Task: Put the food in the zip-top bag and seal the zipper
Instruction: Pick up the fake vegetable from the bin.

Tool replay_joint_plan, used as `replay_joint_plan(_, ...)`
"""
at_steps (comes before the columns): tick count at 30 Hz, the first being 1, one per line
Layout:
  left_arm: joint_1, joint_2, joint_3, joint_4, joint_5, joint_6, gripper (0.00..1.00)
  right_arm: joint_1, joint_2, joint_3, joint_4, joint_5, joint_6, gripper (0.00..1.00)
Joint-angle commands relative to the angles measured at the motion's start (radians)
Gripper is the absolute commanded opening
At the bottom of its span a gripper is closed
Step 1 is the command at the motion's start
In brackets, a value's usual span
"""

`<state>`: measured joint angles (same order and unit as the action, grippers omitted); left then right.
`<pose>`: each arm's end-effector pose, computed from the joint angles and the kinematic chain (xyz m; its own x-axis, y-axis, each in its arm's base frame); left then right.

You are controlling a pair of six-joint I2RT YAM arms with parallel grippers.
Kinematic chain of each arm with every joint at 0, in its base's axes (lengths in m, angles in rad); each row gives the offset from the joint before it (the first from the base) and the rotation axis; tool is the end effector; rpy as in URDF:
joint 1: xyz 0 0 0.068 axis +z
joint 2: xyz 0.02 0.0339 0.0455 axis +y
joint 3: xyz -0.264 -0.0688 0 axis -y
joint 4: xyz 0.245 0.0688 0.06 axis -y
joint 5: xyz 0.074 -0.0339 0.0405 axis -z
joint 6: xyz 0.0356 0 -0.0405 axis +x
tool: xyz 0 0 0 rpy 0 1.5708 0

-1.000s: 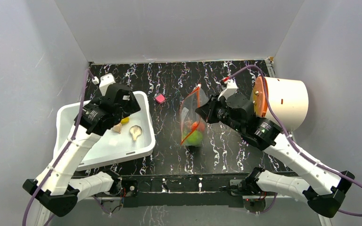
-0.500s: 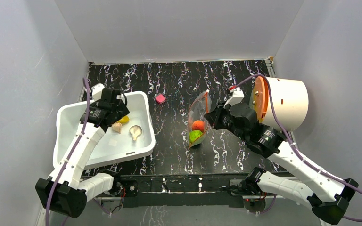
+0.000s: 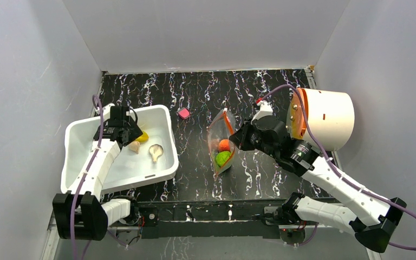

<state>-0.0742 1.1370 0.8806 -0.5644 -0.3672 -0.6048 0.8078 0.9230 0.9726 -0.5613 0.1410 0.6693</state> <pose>0.2346 -0.0046 0.2705 -0.5008 -0.4949 -0.7101 -0.5587 0.8114 -0.1715 0.1402 0.1394 0.3426 -0.6568 0.2019 -0.7265 -0.2848 0.8256 0.4870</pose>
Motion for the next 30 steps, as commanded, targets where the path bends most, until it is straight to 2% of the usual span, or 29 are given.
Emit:
replay_joint_plan(1, 0.071, 0.039, -0.017, 0.068, 0.087, 0.064, 0.64, 0.002, 0.004, 0.030, 0.015, 0.011, 0.048, 0.00)
replay_joint_plan(10, 0.125, 0.111, -0.053, 0.120, 0.236, 0.096, 0.59, 0.003, 0.075, 0.104, 0.011, -0.006, 0.053, 0.00)
replay_joint_plan(24, 0.127, 0.245, -0.029, 0.118, 0.201, 0.151, 0.60, 0.002, 0.044, 0.048, 0.045, 0.001, 0.090, 0.00)
replay_joint_plan(30, 0.137, 0.269, -0.036, 0.124, 0.217, 0.152, 0.61, 0.003, 0.062, 0.045, 0.064, -0.046, 0.105, 0.00)
